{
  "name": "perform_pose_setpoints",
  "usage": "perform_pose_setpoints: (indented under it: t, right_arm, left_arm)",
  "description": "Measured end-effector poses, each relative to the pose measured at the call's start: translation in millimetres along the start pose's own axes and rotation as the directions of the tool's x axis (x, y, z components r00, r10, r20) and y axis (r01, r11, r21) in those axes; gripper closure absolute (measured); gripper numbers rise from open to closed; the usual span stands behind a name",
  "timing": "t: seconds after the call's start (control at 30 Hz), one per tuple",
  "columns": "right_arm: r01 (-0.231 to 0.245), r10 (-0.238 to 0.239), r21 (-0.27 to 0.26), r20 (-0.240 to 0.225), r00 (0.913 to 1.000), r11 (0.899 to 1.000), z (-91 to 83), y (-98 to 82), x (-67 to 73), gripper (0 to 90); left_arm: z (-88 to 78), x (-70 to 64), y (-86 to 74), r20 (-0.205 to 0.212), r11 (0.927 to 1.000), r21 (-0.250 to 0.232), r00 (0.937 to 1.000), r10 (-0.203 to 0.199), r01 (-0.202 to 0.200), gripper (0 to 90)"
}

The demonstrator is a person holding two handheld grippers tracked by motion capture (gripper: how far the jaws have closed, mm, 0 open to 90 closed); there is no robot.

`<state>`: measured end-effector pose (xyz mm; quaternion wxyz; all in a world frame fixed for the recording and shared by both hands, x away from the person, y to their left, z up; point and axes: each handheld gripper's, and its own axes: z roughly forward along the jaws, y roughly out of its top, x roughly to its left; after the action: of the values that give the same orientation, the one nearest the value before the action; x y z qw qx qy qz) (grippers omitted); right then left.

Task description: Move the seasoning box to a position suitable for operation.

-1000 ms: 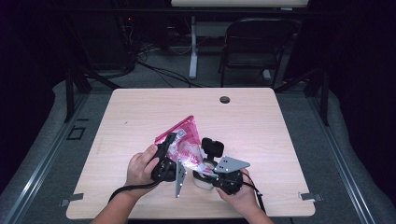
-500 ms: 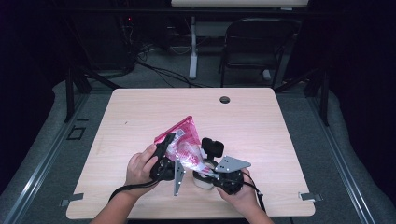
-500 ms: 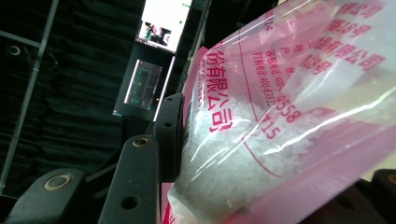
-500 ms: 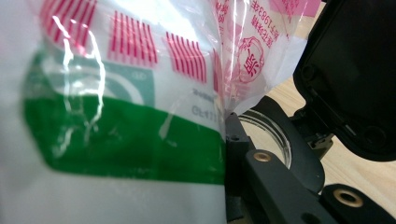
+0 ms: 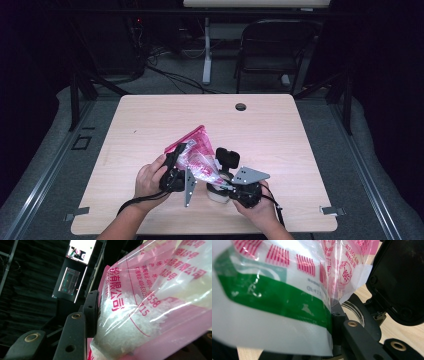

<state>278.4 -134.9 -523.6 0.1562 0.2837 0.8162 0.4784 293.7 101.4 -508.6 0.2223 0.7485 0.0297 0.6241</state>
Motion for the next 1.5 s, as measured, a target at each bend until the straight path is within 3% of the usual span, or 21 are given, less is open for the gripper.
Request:
perform_pose_setpoints:
  t: [0.4,0.93,1.5]
  right_arm:
    - [-0.011,0.011,-0.024,0.000,0.9999,1.000,-2.5,2.6,-2.8,89.2]
    - [-0.011,0.011,-0.034,0.001,0.9999,0.999,-3.1,3.8,-3.9,89.2]
    - [-0.014,0.014,-0.048,0.006,0.9999,0.999,-4.0,5.3,-5.0,89.1]
  left_arm:
    - [2.9,-1.1,-6.3,0.044,0.9976,0.026,0.9969,-0.065,0.064,64.2]
    - [7.1,-3.0,-11.8,0.090,0.9944,0.054,0.9914,-0.095,0.090,64.8]
    - [10.5,-4.7,-16.2,0.139,0.9857,0.080,0.9775,-0.158,0.148,65.2]
